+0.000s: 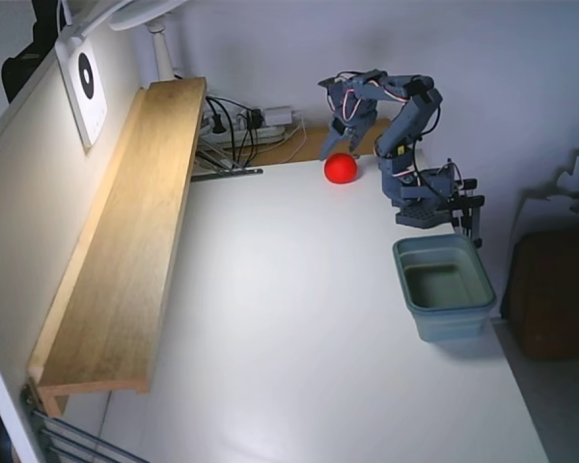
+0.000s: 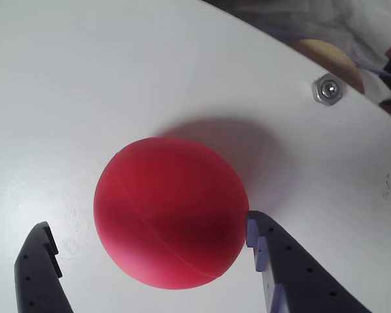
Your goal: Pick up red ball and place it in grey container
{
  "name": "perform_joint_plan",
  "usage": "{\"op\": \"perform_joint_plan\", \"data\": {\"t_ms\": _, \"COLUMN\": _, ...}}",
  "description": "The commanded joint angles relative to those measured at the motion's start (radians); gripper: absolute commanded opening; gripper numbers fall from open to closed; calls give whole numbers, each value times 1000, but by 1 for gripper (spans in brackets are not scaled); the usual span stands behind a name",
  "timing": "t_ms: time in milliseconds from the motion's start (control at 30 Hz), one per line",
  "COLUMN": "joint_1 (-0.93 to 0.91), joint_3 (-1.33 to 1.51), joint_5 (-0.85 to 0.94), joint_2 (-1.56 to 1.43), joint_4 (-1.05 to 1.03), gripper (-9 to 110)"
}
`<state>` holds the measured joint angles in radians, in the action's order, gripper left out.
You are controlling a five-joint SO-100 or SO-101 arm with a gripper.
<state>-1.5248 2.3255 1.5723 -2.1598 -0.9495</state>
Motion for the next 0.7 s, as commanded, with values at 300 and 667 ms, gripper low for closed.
{"op": "perform_joint_plan", "data": {"t_ms": 300, "joint_1": 3, "joint_3": -48, "joint_5": -2, "joint_2": 0, "joint_4": 20, "gripper": 38}}
{"op": "perform_joint_plan", "data": {"t_ms": 667, "joint_1": 3, "joint_3": 34, "joint_5": -2, "joint_2": 20, "joint_4": 122, "gripper": 38}}
